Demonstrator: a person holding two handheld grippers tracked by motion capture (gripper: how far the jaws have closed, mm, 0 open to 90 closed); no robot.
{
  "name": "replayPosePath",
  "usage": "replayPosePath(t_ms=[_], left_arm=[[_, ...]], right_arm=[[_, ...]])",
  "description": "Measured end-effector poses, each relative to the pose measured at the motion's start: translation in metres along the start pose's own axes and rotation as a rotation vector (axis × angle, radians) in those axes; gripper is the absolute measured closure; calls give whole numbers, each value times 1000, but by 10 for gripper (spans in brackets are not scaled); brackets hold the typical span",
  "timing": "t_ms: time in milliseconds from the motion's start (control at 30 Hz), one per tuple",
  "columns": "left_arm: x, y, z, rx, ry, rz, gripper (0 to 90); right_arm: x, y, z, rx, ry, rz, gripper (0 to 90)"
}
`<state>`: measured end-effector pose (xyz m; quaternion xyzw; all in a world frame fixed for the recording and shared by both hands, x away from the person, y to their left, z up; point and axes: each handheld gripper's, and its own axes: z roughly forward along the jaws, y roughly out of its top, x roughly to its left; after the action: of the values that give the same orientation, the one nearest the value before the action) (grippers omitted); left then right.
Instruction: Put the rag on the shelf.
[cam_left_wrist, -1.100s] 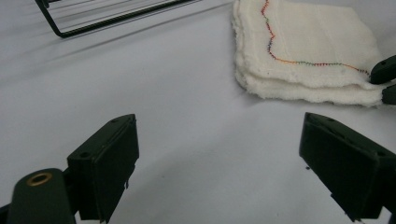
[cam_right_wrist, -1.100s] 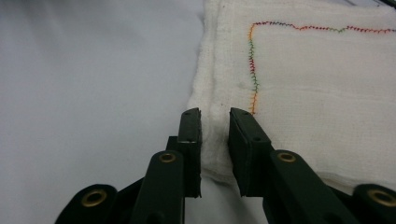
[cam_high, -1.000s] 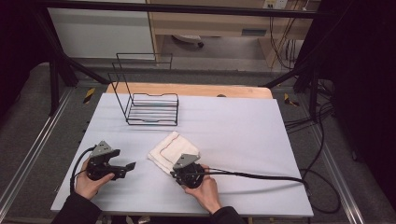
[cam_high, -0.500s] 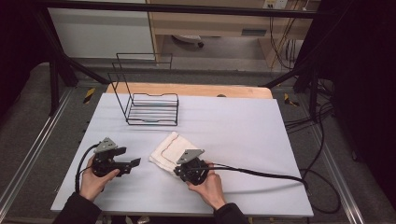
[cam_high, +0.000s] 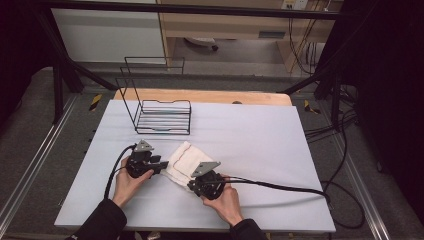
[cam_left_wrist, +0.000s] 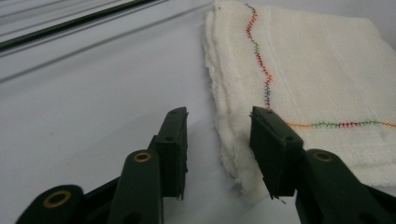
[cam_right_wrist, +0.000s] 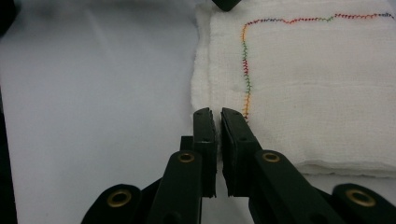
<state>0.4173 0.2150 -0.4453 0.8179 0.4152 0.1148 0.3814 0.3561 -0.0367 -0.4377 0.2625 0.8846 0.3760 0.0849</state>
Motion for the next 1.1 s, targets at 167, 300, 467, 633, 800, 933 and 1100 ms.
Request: replayPosePath(t_ms=[167, 300, 467, 633, 800, 933, 1100], left_arm=[[-4, -1, 1, 14, -40, 18, 708], [-7, -1, 2, 22, -47, 5, 772], [-7, 0, 0, 34, -56, -32, 838], [-16, -3, -8, 50, -80, -45, 848], [-37, -12, -19, 59, -108, -40, 847], [-53, -18, -21, 67, -123, -42, 845], [-67, -22, -24, 61, -131, -34, 845]], right_arm=[[0, -1, 1, 0, 1, -1, 849], [0, -2, 2, 3, 0, 0, 849], [-2, -3, 0, -8, 10, 13, 849], [-5, -5, -10, -11, 10, 26, 850], [-12, -17, -26, -6, 24, 36, 849], [-16, -23, -35, 5, 32, 32, 848], [-20, -30, -44, 20, 43, 15, 843]])
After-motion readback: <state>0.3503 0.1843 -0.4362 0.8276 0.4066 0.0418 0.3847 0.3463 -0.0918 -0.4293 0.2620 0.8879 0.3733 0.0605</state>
